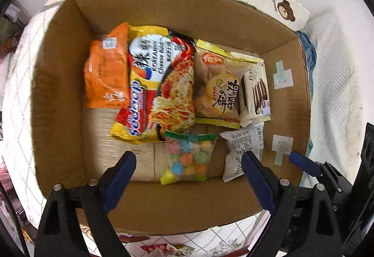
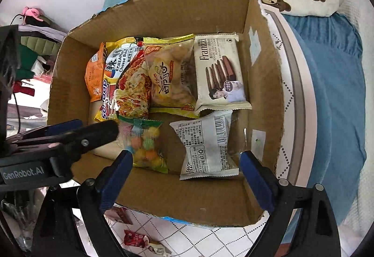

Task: Organize snacks
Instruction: 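Carry both packets into the cardboard box and open both tools, then grasp the red-and-white spicy strip pack with left tool while right tool grasps yellow packet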

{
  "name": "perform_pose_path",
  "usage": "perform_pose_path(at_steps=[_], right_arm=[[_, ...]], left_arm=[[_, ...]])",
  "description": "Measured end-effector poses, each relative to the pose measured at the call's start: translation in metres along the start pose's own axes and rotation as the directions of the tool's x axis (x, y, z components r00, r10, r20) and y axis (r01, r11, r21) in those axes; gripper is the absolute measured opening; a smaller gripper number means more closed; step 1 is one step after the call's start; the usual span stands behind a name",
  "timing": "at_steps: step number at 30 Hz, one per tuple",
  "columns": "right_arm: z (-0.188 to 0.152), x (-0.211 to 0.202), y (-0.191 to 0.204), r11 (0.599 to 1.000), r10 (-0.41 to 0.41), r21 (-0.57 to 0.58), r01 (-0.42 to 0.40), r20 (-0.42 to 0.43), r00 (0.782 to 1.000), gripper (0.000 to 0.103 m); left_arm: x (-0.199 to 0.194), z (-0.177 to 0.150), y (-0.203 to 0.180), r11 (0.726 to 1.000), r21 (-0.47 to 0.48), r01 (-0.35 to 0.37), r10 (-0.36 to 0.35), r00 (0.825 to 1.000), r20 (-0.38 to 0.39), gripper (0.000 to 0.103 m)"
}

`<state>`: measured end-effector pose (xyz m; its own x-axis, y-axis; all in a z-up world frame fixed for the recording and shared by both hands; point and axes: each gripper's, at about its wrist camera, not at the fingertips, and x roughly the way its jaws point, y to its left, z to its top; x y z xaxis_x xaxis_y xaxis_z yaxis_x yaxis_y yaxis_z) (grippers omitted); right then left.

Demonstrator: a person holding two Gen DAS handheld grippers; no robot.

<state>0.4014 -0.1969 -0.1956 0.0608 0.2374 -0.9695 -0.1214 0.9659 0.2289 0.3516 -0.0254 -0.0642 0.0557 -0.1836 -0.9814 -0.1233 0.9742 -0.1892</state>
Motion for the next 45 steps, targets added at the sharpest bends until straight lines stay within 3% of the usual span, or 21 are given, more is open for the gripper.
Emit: perform_pose_path(at_steps=[7, 11, 18, 22, 33, 37, 39, 41, 45], right_arm=[[-0.018, -0.014, 0.004, 0.998, -0.061, -0.022, 0.063, 0.086, 0.994, 0.095], [-0.034, -0.028, 0.006, 0.997, -0.068, -0.017, 0.071, 0.149, 0.987, 0.095], [-0.063, -0.063, 0.014, 0.995, -0.091, -0.02, 0.101, 0.286, 0.954, 0.095], [-0.082, -0.084, 0.019, 0.993, -0.102, -0.014, 0.115, 0.368, 0.924, 0.095], [-0.131, -0.126, 0.03, 0.994, -0.088, -0.015, 0.109, 0.493, 0.865, 0.095], [-0.144, -0.136, 0.031, 0.996, -0.072, -0.008, 0.089, 0.515, 0.854, 0.095], [-0.149, -0.133, 0.027, 0.998, -0.053, -0.004, 0.064, 0.506, 0.861, 0.095], [-0.151, -0.119, 0.016, 0.999, -0.052, 0.017, 0.05, 0.464, 0.885, 0.095], [-0.151, -0.067, -0.016, 0.996, -0.079, 0.068, 0.059, 0.335, 0.939, 0.095]], left_arm=[[-0.019, -0.02, 0.0, 0.999, 0.01, -0.03, 0.029, 0.992, 0.124, 0.092], [-0.034, -0.038, 0.0, 0.997, 0.022, -0.069, 0.063, 0.977, 0.206, 0.092], [-0.062, -0.073, -0.003, 0.994, 0.048, -0.098, 0.077, 0.94, 0.331, 0.092], [-0.082, -0.095, -0.005, 0.992, 0.05, -0.114, 0.084, 0.908, 0.41, 0.092], [-0.118, -0.15, -0.004, 0.986, 0.055, -0.157, 0.103, 0.834, 0.542, 0.092], [-0.12, -0.163, -0.004, 0.987, 0.056, -0.153, 0.098, 0.831, 0.548, 0.092], [-0.117, -0.168, -0.002, 0.989, 0.048, -0.143, 0.095, 0.838, 0.538, 0.092], [-0.107, -0.172, 0.002, 0.988, 0.039, -0.146, 0.105, 0.849, 0.518, 0.092], [-0.065, -0.175, 0.018, 0.981, 0.014, -0.196, 0.171, 0.889, 0.424, 0.092]])
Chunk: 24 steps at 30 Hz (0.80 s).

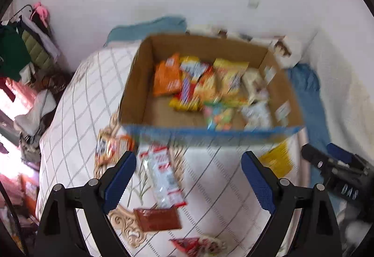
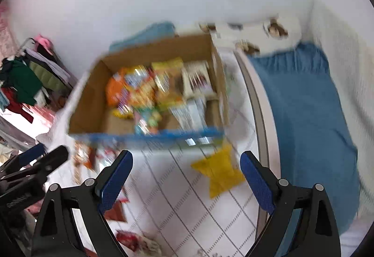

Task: Organize snacks
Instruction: 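Grasp the red-and-white spicy strip pack with left tool while right tool grasps yellow packet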

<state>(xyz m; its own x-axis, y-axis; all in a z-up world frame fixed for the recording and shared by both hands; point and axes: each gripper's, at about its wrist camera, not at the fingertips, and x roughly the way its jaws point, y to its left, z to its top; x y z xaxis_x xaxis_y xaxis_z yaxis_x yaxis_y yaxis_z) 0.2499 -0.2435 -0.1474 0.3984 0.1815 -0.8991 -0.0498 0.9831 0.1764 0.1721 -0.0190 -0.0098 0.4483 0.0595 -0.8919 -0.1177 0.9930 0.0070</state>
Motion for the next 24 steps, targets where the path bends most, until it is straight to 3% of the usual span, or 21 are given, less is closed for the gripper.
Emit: perform_pose_path(at_steps=[5, 10, 11, 14, 22, 24], right_arm=[[-0.011, 0.076, -0.03, 0.998, -0.056, -0.004, 0.056, -0.131, 0.99, 0.095], [-0.015, 0.122, -0.037, 0.995, -0.093, -0.041, 0.087, -0.182, 0.979, 0.095], [-0.016, 0.124, -0.037, 0.996, -0.083, -0.038, 0.077, -0.175, 0.981, 0.092], [-0.027, 0.124, -0.035, 0.999, -0.046, -0.019, 0.043, -0.17, 0.984, 0.068], [-0.068, 0.118, -0.023, 0.999, 0.037, 0.021, -0.033, -0.252, 0.967, 0.068], [-0.08, 0.115, -0.019, 0.999, 0.042, 0.022, -0.038, -0.263, 0.964, 0.068]], left_arm=[[0.056, -0.03, 0.016, 0.999, -0.037, -0.013, 0.006, 0.984, -0.176, 0.092], [0.102, -0.058, 0.037, 0.993, -0.109, -0.04, 0.004, 0.948, -0.317, 0.092], [0.108, -0.062, 0.042, 0.991, -0.131, -0.04, -0.007, 0.942, -0.336, 0.092], [0.124, -0.072, 0.053, 0.981, -0.193, -0.036, -0.044, 0.918, -0.394, 0.092], [0.147, -0.071, 0.059, 0.959, -0.283, 0.009, -0.132, 0.899, -0.419, 0.092], [0.154, -0.068, 0.058, 0.958, -0.287, -0.007, -0.119, 0.901, -0.417, 0.092]])
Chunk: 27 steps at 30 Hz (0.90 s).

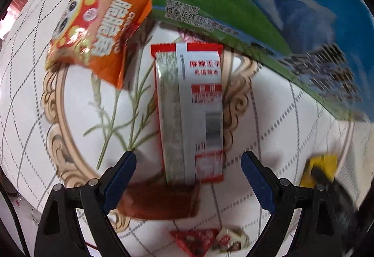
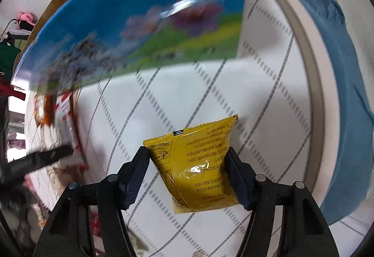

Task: Organize snacks
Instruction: 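Grasp the red-and-white spicy strip pack with left tool while right tool grasps yellow packet, then carry both packs into the cardboard box and open both tools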

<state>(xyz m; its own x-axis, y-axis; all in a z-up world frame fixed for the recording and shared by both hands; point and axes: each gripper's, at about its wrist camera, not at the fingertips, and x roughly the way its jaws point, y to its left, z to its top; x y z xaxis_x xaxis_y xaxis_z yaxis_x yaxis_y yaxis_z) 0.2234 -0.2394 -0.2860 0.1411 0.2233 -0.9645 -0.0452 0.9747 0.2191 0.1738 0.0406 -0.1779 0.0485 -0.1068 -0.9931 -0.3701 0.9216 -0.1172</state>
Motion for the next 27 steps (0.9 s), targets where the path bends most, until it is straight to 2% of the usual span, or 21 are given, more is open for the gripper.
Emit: perform_pose_path(at_steps=[3, 8, 9, 15, 19, 27], right_arm=[[-0.013, 0.0, 0.007, 1.0, -0.018, -0.011, 0.018, 0.0, 1.0, 0.068], [-0.02, -0.001, 0.017, 0.999, -0.03, -0.03, 0.029, -0.019, 0.999, 0.068], [-0.021, -0.001, 0.019, 0.999, -0.028, -0.032, 0.027, -0.027, 0.999, 0.068], [-0.046, 0.002, 0.03, 0.999, 0.02, -0.025, -0.023, -0.097, 0.995, 0.068], [-0.061, 0.008, 0.034, 0.999, 0.035, -0.021, -0.038, -0.13, 0.991, 0.068], [-0.063, 0.025, 0.035, 0.999, 0.04, 0.009, -0.039, -0.181, 0.983, 0.072]], left_arm=[[0.004, 0.003, -0.007, 1.0, 0.009, -0.007, 0.007, 1.0, 0.025, 0.087], [0.007, -0.005, -0.019, 0.996, 0.076, -0.052, 0.049, 0.998, 0.038, 0.054], [0.007, -0.011, -0.022, 0.993, 0.101, -0.059, 0.055, 0.998, 0.037, 0.053], [0.012, -0.066, -0.027, 0.977, 0.21, -0.045, 0.058, 0.997, -0.057, 0.052], [0.02, -0.089, -0.028, 0.973, 0.228, -0.024, 0.047, 0.994, -0.098, 0.054], [0.032, -0.074, -0.013, 0.997, 0.063, 0.049, -0.042, 0.993, -0.109, 0.057]])
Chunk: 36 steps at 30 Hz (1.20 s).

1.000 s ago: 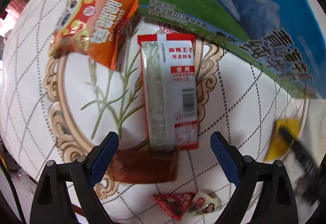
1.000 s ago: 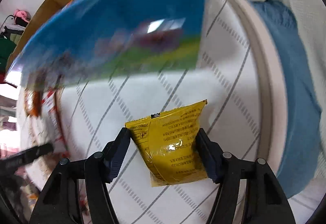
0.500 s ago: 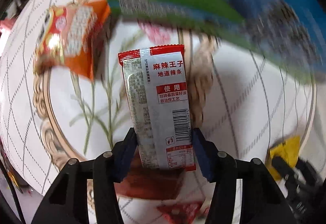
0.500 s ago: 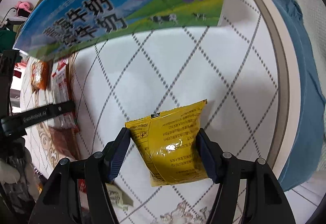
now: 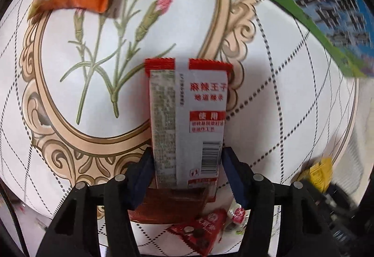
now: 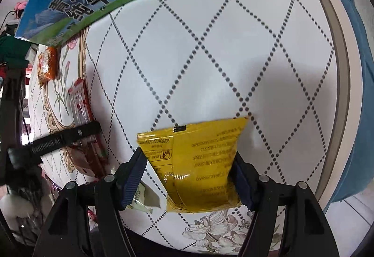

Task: Organize snacks
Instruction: 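Carry both packs into the cardboard box and open both tools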

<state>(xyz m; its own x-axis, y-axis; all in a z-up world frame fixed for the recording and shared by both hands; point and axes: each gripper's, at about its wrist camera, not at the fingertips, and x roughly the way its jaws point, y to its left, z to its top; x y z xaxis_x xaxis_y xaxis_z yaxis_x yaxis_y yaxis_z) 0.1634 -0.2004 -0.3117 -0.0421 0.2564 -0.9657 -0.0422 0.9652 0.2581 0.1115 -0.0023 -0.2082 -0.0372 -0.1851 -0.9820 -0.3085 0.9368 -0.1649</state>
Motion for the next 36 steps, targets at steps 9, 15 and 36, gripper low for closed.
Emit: perform_pose_path(at_steps=[9, 15, 36], right_arm=[[-0.005, -0.007, 0.012, 0.999, -0.022, -0.039, 0.023, 0.042, 0.999, 0.052], [0.001, -0.039, 0.022, 0.998, 0.052, -0.04, -0.048, 0.1, 0.994, 0.051], [0.162, -0.152, 0.103, 0.977, 0.204, -0.135, -0.166, 0.344, 0.917, 0.05]], left_arm=[[-0.023, 0.003, -0.017, 0.991, 0.112, -0.067, 0.06, 0.996, 0.067, 0.045], [-0.075, 0.005, -0.025, 0.982, 0.179, -0.062, 0.036, 0.989, 0.143, 0.044], [-0.218, 0.184, -0.064, 0.942, 0.316, -0.109, 0.023, 0.964, 0.264, 0.045]])
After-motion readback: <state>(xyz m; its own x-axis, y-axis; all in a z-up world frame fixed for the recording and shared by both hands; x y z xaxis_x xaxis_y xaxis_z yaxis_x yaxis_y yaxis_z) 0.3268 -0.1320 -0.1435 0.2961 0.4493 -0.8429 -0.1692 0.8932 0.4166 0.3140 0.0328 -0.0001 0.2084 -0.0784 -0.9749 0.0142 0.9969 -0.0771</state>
